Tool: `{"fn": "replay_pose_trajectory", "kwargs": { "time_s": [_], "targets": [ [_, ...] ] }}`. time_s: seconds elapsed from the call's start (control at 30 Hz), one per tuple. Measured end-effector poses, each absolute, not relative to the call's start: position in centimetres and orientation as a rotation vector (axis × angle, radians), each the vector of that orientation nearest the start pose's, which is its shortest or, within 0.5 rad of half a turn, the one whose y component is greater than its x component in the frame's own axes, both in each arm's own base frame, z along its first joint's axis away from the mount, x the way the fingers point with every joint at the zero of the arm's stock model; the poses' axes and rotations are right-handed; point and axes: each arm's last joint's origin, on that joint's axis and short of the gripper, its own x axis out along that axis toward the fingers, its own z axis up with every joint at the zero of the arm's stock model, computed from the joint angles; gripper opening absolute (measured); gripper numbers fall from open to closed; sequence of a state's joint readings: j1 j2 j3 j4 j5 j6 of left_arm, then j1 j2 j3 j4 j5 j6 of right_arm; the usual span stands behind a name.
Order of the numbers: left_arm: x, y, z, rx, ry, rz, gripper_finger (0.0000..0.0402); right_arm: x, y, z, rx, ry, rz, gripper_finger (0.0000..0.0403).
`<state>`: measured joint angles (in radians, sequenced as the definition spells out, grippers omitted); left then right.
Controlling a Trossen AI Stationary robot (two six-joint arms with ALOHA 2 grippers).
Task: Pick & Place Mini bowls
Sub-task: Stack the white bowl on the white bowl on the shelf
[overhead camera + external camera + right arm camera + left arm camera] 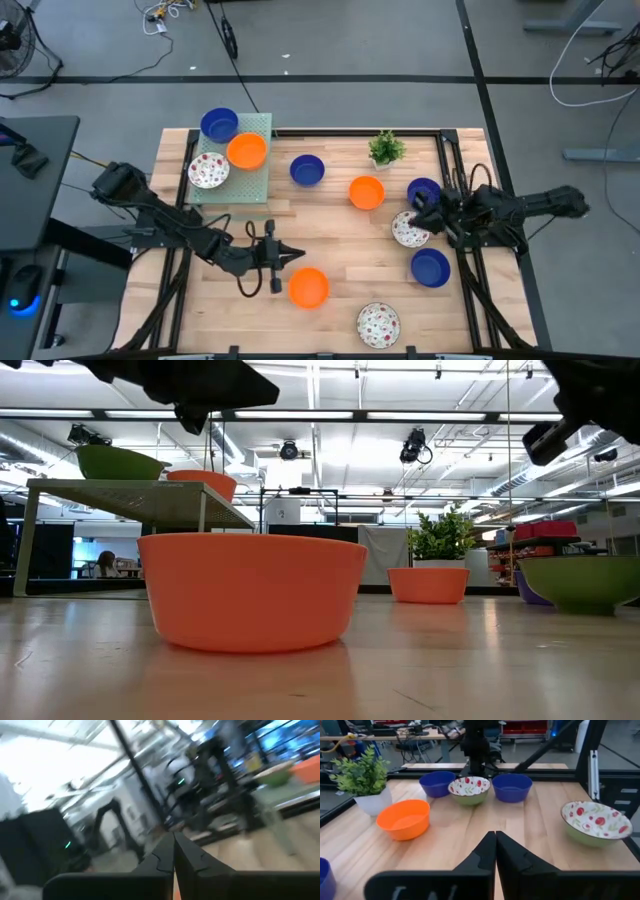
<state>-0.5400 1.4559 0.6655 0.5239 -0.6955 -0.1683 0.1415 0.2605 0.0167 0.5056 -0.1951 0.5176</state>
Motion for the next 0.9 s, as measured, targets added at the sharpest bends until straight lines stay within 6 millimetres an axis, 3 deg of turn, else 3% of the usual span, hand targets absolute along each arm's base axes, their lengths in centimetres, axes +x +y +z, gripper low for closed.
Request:
{"fn": "replay_pose_trajectory", "kwargs": {
  "time_s": [0.13, 0.43, 0.67, 0.9],
  "targets": [
    [26.0, -13.3, 21.1, -0.017, 0.195, 0.177, 0.0008, 12.0, 3.6, 19.0, 0.441, -0.036, 0.461, 0.0011],
    [26.0, -13.3, 21.1, -0.015, 0.196, 0.176, 0.0016, 16.0, 7.9, 20.8, 0.256, 0.360, 0.548, 0.0028],
    [26.0, -13.4, 21.1, -0.024, 0.199, 0.157, 0.0012, 18.3, 11.9, 20.4, 0.007, 0.706, 0.647, 0.0092],
    [26.1, -13.4, 21.1, -0.026, 0.202, 0.139, 0.0012, 19.5, 17.2, 19.8, -0.170, 0.780, 0.813, 0.0164]
  ]
}}
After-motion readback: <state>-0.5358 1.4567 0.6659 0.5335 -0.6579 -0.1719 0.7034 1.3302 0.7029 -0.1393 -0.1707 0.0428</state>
